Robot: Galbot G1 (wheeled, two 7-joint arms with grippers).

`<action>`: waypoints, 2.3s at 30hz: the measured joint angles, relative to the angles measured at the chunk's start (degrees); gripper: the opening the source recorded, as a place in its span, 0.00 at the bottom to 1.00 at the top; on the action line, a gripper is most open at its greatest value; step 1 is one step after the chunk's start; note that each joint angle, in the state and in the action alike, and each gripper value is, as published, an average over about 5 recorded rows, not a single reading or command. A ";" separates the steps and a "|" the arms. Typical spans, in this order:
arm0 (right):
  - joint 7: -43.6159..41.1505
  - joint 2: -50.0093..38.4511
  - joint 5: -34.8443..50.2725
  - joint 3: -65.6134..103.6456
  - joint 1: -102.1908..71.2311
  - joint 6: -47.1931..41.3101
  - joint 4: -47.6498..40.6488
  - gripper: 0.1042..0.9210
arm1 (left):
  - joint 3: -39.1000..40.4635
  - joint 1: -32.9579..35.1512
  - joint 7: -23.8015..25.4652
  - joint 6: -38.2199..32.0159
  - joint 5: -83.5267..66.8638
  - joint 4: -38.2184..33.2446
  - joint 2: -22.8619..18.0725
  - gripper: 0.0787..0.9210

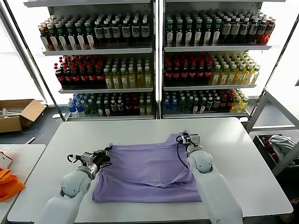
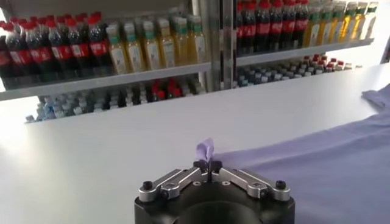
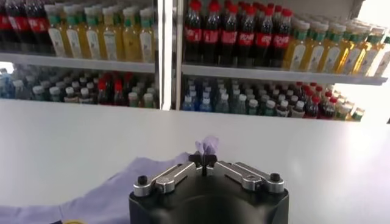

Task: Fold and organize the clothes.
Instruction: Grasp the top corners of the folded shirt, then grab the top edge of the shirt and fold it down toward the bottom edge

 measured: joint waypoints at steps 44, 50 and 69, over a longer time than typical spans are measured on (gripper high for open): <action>6.83 -0.94 -2.73 6.45 -35.89 0.46 32.74 0.01 | -9.25 25.17 1.71 -9.18 11.03 -19.17 -5.74 0.01; 7.31 -0.76 -3.28 6.42 -38.61 1.19 32.77 0.01 | -9.50 27.51 1.94 -9.58 12.97 -19.44 -6.56 0.01; 8.32 -0.85 -6.24 6.01 -42.79 2.64 33.48 0.21 | -9.51 29.94 0.46 -10.62 18.03 -22.31 -8.72 0.27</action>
